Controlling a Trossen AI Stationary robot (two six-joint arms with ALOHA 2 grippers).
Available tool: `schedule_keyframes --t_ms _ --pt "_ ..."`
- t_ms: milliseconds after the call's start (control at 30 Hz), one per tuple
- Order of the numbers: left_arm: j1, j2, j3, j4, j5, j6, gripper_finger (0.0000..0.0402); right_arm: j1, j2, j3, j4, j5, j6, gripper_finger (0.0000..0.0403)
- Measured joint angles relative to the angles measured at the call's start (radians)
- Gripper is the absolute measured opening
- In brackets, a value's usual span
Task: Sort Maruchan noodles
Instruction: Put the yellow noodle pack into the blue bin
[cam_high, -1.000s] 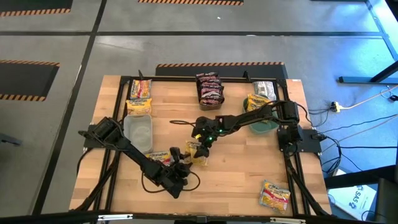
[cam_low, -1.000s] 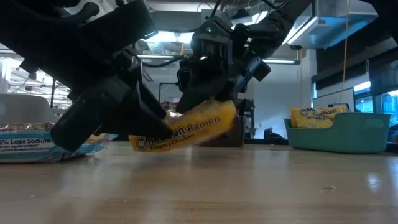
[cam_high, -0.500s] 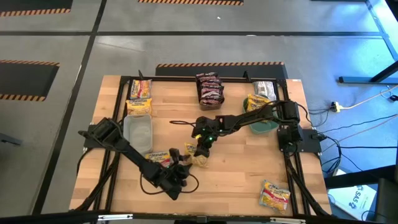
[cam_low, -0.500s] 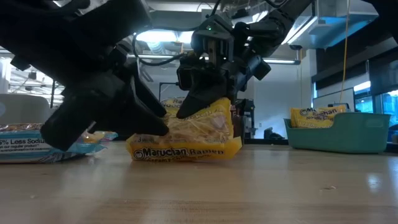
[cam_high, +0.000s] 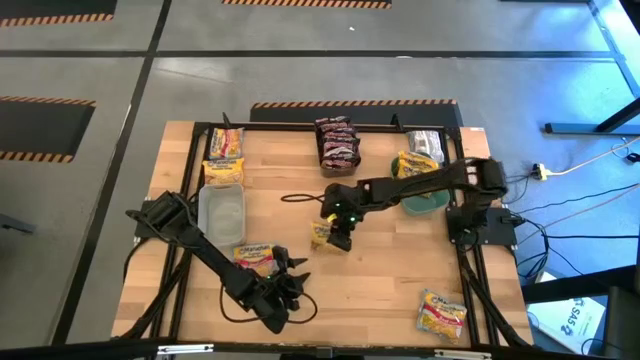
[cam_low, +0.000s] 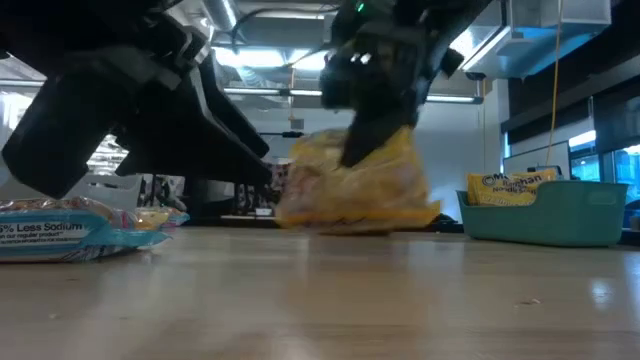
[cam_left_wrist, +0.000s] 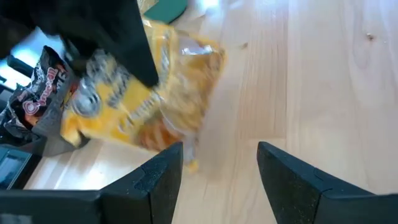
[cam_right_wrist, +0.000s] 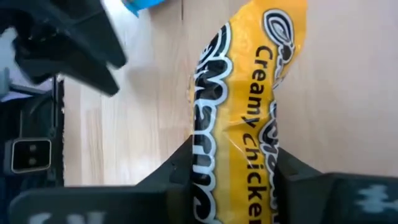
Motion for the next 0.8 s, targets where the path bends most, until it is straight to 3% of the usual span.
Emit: schedule_keyframes --t_ms 300,633,800 --pt "-0.001 0.000 0.003 -0.021 0.005 -0.007 0.0202 0.035 -0.242 -0.049 -0.238 0.158 -0.095 0.0090" --pt "0.008 0.000 0.003 -0.023 0.011 -0.008 0.0202 0.032 -0.699 -0.309 -0.385 0.365 -0.209 0.0097" --pt "0.023 0.000 0.003 -0.015 0.013 -0.006 0.0202 0.032 -0.884 -0.346 -0.560 0.513 -0.246 0.0091"
